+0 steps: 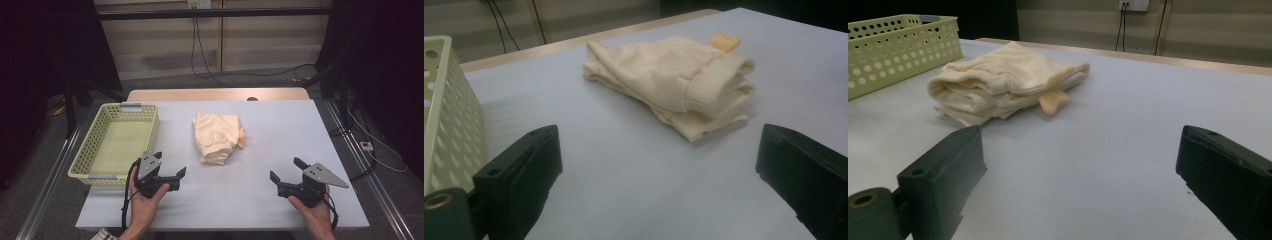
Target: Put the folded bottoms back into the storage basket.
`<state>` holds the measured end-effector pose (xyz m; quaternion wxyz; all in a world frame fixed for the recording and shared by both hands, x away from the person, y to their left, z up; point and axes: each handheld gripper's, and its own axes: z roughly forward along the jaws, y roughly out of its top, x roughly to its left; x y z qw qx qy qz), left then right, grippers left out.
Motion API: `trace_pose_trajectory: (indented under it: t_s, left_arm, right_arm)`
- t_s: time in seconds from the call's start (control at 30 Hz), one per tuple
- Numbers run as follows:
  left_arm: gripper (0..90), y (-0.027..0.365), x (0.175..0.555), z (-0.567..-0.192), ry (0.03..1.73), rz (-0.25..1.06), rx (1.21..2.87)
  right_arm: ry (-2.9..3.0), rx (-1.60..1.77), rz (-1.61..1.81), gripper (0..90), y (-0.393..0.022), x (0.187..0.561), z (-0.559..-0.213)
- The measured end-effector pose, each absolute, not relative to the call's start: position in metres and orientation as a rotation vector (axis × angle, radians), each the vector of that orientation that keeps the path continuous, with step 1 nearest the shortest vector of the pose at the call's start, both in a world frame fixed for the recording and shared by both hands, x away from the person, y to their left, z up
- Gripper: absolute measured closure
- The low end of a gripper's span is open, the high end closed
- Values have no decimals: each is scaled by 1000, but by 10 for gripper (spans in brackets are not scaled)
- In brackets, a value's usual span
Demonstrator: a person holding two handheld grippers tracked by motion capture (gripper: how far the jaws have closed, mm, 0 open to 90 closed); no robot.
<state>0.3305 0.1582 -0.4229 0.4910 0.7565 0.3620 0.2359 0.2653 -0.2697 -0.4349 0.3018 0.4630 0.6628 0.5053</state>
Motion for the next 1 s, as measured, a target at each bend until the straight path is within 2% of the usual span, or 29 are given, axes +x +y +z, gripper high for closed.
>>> trace_pose_trajectory:
  t_s: [1.0]
  left_arm:
    - [42,128,371,-406,874,534,1873]
  right_arm:
    - [1760,1241,1333,54,-271,269,-437]
